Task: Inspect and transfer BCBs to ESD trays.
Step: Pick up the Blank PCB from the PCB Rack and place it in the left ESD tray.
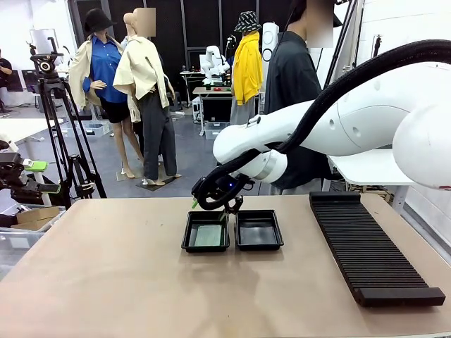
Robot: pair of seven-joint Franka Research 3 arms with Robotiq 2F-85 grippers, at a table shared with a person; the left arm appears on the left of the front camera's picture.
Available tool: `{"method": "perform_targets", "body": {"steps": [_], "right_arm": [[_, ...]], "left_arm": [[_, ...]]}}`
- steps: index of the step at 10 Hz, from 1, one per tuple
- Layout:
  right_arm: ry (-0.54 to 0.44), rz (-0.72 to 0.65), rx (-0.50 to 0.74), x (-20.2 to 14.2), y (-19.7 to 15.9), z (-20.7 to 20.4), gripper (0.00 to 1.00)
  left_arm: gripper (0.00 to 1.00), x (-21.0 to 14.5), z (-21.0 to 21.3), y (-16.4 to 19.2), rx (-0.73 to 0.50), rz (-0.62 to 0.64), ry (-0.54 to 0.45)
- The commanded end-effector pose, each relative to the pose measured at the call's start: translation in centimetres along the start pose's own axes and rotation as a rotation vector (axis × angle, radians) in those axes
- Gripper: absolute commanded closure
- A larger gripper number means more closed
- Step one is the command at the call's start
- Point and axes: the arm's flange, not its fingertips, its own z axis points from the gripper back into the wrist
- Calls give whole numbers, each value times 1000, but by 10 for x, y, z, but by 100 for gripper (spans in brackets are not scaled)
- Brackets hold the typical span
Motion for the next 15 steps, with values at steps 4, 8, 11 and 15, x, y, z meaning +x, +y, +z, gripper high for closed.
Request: {"method": "perform_targets", "body": {"steps": [4,8,11,15], "right_arm": [[1,34,-153,-4,28,9,0],[4,45,-106,-6,23,8,0],[4,45,-106,-6,23,8,0],[4,45,-106,-6,23,8,0]], "left_arm": [[0,0,2,-2,-1,4,-4],[0,0,2,-2,-1,4,-4],[0,0,2,-2,-1,4,-4],[0,0,2,-2,-1,4,-4]]}}
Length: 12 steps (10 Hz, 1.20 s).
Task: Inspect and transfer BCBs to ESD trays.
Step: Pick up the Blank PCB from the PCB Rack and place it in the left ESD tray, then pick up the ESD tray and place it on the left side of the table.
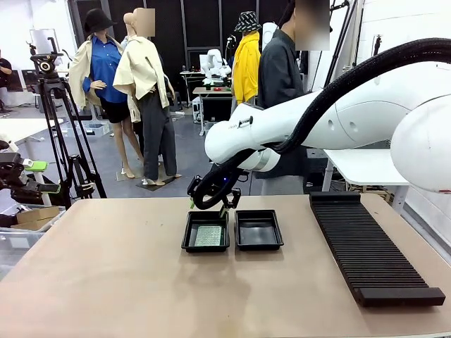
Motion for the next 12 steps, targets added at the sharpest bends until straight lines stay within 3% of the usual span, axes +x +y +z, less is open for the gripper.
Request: {"method": "perform_targets", "body": {"steps": [1,12], "right_arm": [[-9,-10,14,1,-2,0,0],[-9,-10,14,1,-2,0,0]], "left_arm": [[0,0,2,-2,-1,4,-4],[0,0,2,-2,-1,4,-4]]}}
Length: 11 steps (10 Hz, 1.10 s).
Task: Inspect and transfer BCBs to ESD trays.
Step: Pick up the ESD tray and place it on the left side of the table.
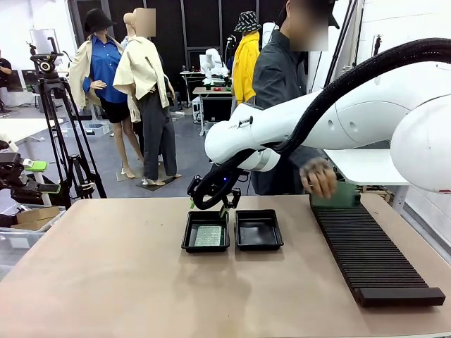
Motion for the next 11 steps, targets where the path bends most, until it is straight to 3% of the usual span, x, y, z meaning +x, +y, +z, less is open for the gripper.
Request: {"method": "perform_targets", "body": {"steps": [1,11], "right_arm": [[-9,-10,14,1,-2,0,0],[-9,-10,14,1,-2,0,0]], "left_arm": [[0,0,2,-2,-1,4,-4],[0,0,2,-2,-1,4,-4]]}}
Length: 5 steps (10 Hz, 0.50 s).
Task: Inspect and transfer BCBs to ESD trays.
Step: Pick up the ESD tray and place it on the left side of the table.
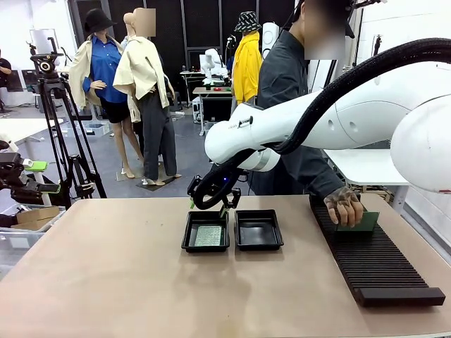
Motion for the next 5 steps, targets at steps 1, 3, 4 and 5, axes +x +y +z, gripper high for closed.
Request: {"method": "perform_targets", "body": {"steps": [1,3,4,5], "right_arm": [[-9,-10,14,1,-2,0,0],[-9,-10,14,1,-2,0,0],[-9,-10,14,1,-2,0,0],[-9,-10,14,1,-2,0,0]], "left_arm": [[0,0,2,-2,-1,4,-4],[0,0,2,-2,-1,4,-4],[0,0,2,-2,-1,4,-4],[0,0,2,-2,-1,4,-4]]}}
